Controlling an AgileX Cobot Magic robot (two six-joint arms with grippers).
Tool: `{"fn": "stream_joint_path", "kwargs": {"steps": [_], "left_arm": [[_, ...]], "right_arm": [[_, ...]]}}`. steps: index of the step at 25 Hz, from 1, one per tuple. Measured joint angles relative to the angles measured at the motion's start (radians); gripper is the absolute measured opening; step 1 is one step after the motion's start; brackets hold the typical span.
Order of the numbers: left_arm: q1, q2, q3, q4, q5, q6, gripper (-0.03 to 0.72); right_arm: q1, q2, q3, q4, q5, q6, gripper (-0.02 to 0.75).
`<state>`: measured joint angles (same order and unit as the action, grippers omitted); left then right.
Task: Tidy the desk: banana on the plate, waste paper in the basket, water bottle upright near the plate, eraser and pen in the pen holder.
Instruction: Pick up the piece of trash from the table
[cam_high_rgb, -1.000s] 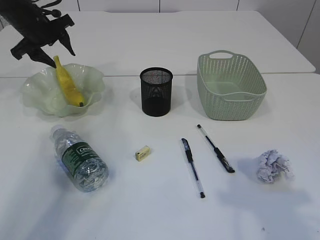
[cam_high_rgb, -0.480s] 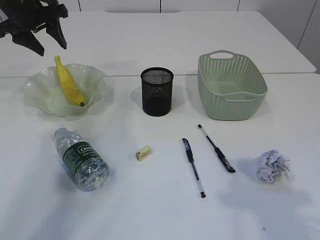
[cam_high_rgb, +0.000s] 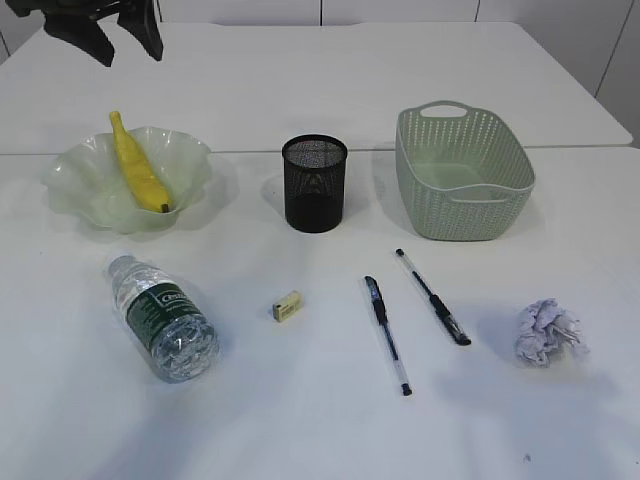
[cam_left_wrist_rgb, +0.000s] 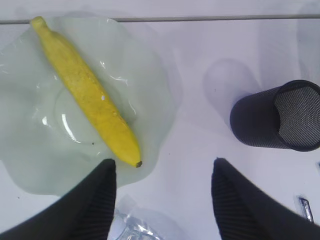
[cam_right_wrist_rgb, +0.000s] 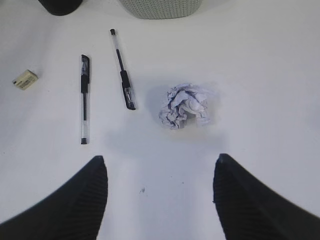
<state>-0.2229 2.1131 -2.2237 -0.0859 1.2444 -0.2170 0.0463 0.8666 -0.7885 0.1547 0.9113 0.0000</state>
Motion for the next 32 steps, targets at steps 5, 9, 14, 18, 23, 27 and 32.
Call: {"fn": "stream_joint_path", "kwargs": {"steps": [5,9,14,18,23,27,32], "left_arm": [[-0.024,-0.043,0.012,0.022,0.002,0.029,0.429],[0.0,-0.103,0.122,0.02,0.002,0.046,0.426],[0.043,-0.203,0.35,0.031,0.002,0.075,0.426],[0.047,-0.323,0.537,0.086,-0.014,0.081,0.426],[0.047,-0.508,0.787,0.11,-0.098,0.096,0.426],[0.047,-0.653,0.988,0.106,-0.168,0.1,0.426],[0.047,-0.804,1.196,0.097,-0.203,0.112,0.433]], "right_arm": [[0.0,0.061,-0.059,-0.007,0.008,-0.005,0.492],[0.0,0.083,-0.076,-0.029,0.014,-0.015,0.492],[0.0,0.106,-0.076,-0.059,0.019,-0.017,0.491],[0.0,0.164,-0.076,-0.062,0.019,-0.018,0.491],[0.0,0.275,-0.076,-0.062,0.019,-0.027,0.491],[0.0,0.374,-0.101,-0.062,0.019,-0.04,0.491],[0.0,0.504,-0.172,-0.06,-0.007,-0.041,0.529]]}}
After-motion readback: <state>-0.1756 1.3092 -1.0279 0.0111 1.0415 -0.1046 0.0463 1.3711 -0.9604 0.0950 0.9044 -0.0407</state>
